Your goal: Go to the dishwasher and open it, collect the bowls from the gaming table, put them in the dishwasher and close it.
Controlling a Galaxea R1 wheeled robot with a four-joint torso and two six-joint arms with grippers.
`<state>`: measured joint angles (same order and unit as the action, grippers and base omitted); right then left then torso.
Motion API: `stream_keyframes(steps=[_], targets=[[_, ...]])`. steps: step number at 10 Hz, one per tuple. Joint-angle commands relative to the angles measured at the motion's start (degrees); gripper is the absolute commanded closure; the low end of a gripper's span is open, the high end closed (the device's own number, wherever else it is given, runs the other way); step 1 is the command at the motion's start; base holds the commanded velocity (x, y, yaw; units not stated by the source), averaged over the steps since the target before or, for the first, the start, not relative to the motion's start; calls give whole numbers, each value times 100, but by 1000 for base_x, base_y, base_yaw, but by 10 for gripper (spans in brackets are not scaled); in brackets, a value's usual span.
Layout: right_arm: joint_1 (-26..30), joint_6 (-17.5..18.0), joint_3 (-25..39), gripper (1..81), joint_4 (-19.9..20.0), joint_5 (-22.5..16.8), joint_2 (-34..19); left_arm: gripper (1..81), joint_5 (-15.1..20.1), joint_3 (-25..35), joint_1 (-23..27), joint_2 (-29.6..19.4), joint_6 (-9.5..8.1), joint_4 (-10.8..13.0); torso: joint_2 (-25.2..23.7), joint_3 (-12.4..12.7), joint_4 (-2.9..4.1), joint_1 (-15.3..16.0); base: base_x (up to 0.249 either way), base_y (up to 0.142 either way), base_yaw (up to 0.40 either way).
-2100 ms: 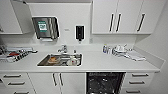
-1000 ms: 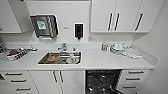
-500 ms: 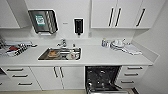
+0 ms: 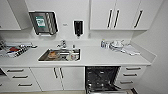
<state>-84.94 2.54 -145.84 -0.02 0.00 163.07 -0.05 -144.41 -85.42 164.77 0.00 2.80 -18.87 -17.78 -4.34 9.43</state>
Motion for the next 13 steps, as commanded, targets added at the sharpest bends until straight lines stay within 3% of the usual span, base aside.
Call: stream_keyframes(steps=[1, 3, 4, 5, 8, 13], targets=[[183, -34, -58, 10, -42, -360, -88, 10, 339, 27, 161, -31, 26, 54, 0, 491, -117, 0, 0, 0, 0], [183, -34, -58, 10, -50, -360, -88, 10, 348, 18, 161, 30, 9, 1, 2, 886, -187, -13, 0, 0, 0], [183, -34, -58, 10, -50, -352, -80, 10, 347, -17, 170, 83, 17, -8, 2, 568, -98, -18, 0, 0, 0], [184, -34, -58, 10, -50, -360, -79, 10, 348, -35, 161, 152, 18, -8, 2, 741, -109, -20, 0, 0, 0], [184, 10, -224, 10, -15, -369, 34, 10, 278, -481, 162, 477, 18, -8, -2, 859, -109, -29, 0, 0, 0], [122, 19, -1657, 10, -6, -343, 905, 10, 277, -1371, 161, 1094, 26, 45, -2, 855, -109, -29, 0, 0, 0]])
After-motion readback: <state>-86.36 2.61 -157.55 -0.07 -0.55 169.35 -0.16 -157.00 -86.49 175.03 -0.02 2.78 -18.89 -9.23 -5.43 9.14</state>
